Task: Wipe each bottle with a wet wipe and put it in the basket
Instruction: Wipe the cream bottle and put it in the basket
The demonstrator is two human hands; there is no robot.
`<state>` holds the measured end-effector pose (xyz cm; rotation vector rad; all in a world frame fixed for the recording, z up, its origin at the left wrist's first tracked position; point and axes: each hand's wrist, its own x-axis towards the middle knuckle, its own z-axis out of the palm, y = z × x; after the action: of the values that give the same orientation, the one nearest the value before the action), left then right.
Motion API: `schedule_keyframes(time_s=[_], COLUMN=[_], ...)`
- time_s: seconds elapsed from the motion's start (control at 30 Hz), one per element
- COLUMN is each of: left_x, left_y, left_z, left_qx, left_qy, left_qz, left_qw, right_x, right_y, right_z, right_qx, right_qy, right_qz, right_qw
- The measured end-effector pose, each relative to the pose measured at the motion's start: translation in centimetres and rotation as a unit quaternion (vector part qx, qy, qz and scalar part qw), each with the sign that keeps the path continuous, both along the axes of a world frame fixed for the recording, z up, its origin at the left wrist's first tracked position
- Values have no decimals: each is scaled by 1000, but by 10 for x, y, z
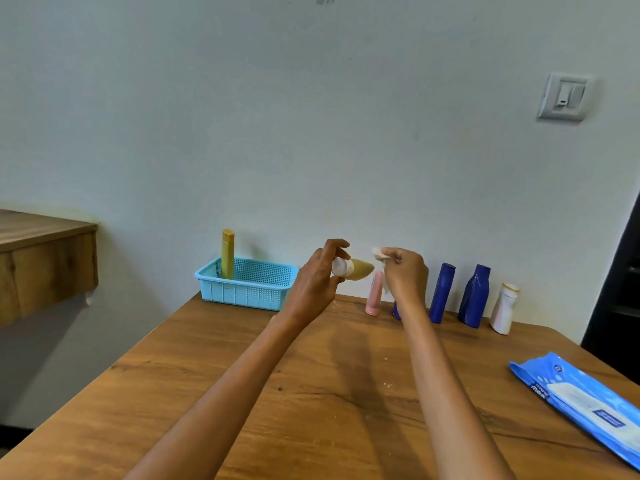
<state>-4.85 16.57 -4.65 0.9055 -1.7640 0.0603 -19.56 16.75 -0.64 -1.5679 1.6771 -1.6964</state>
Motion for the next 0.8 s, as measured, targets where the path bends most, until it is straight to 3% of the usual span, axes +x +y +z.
schedule_keyframes(time_s=[0.17, 0.53, 0.8], left_x=[-5, 9, 8], left_y=[0, -2, -2], left_z=[0, -4, -3], left_qx=[-12, 22, 56], left_qy=[-27, 0, 107], left_qz=[-6, 15, 36], left_qw=[1000, 1000, 992], right_x=[-6, 39, 52], right_y=[-1, 10, 15], right_z=[-5, 4, 7], right_qx=[102, 1, -18], right_qy=[91, 89, 70], right_qz=[34, 102, 133], right_qw=[990, 991, 988])
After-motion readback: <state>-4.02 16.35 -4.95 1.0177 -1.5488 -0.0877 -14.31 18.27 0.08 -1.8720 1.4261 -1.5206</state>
